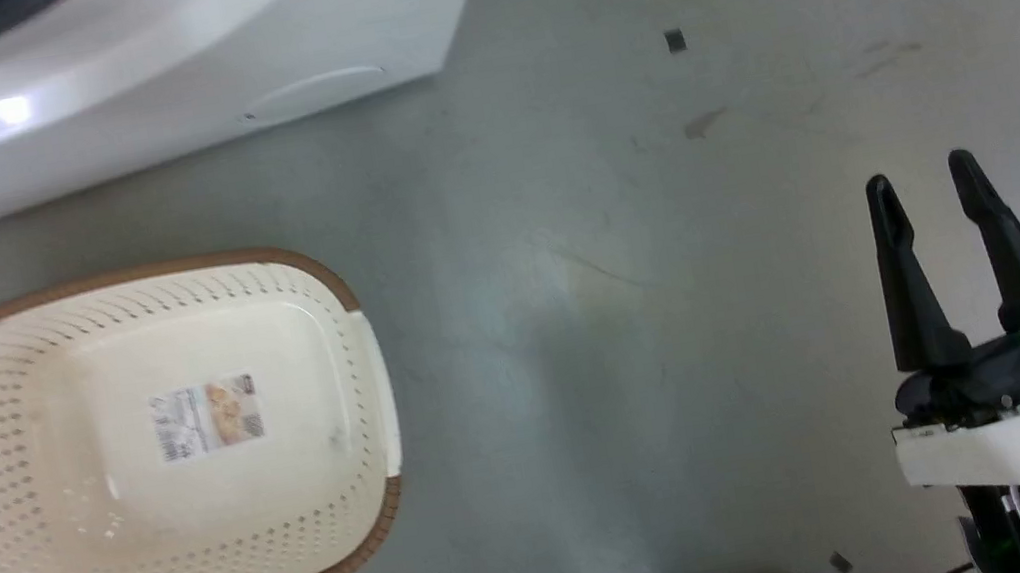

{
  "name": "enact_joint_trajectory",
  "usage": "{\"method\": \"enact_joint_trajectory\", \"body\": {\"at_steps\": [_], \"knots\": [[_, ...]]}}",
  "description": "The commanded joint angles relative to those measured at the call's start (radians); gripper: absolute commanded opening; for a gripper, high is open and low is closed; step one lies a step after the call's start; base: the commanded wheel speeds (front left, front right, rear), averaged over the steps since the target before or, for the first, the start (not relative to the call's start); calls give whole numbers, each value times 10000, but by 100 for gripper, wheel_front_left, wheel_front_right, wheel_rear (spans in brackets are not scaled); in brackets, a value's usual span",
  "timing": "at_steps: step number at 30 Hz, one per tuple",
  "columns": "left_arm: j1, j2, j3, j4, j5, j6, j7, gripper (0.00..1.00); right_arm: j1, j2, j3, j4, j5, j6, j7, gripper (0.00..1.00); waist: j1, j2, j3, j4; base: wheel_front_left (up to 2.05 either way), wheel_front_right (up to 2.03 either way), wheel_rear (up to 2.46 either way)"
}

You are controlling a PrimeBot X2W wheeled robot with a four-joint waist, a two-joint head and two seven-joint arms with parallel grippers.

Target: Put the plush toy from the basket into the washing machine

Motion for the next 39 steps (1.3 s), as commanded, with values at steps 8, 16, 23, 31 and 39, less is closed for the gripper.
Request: {"method": "enact_joint_trajectory", "body": {"at_steps": [8, 16, 23, 31, 39], "knots": [[-3368, 1062, -970, 1771, 888, -31, 636, 0, -626, -4, 230, -376, 445, -9, -44, 100, -2, 0, 1736, -832, 0, 0, 0], [-4398, 1382, -2466, 3920, 1009, -41, 1626, 0, -808, -4, 414, -427, 654, -9, -44, 100, -2, 0, 2188, -1000, 0, 0, 0], [-4559, 1395, -3248, 5011, 53, -42, 1987, 0, -870, -4, 390, -510, 705, -9, -44, 100, -2, 0, 2386, -950, 0, 0, 0], [-4406, 1190, -3756, 5606, -506, -43, 701, 100, -993, -4, 189, -449, 429, -9, -44, 100, -2, 0, 1905, -590, 0, 0, 0], [-3056, 177, -3564, 6452, -1195, 102, -1211, 100, -893, -4, -185, -288, -203, -9, -44, 100, -2, 0, 115, 125, 0, 0, 0]]}}
